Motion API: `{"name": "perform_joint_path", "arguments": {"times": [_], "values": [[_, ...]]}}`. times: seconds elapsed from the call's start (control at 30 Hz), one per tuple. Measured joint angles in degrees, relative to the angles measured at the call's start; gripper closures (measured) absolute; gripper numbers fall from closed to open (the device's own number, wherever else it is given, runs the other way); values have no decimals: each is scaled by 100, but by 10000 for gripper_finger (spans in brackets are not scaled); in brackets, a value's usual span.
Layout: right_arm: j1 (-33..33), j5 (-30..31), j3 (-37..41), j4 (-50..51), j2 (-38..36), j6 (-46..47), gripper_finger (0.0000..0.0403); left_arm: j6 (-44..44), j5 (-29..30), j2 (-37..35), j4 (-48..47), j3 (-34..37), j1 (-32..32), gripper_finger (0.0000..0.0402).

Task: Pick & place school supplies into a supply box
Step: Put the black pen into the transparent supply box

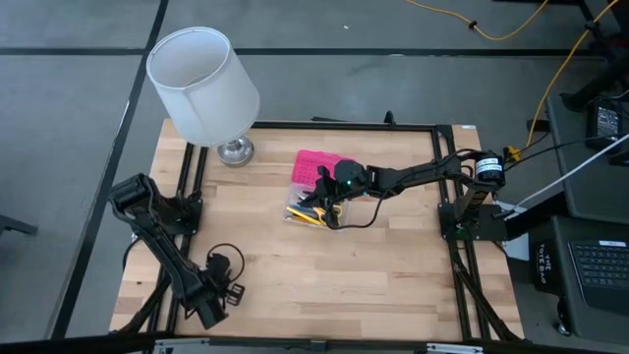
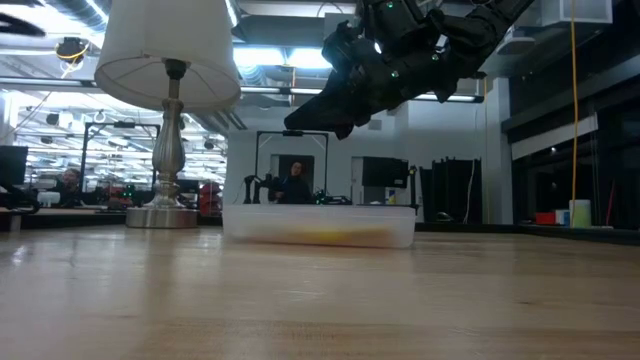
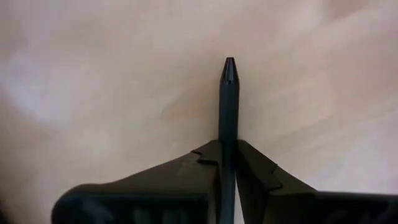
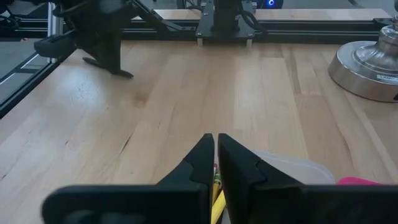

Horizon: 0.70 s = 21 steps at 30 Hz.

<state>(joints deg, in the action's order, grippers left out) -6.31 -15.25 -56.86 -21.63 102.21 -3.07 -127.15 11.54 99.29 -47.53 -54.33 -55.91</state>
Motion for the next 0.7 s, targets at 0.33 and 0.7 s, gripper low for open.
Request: {"name": "perform_joint_path", "arguments": {"times": [0.33, 0.7], "values": [[0, 46, 2, 659, -448, 121, 375, 1075, 1945, -295, -375, 26, 179, 386], [260, 1005, 2, 1508, -1112, 308, 375, 4442, 3031, -1311, -376, 17, 916, 386]]}}
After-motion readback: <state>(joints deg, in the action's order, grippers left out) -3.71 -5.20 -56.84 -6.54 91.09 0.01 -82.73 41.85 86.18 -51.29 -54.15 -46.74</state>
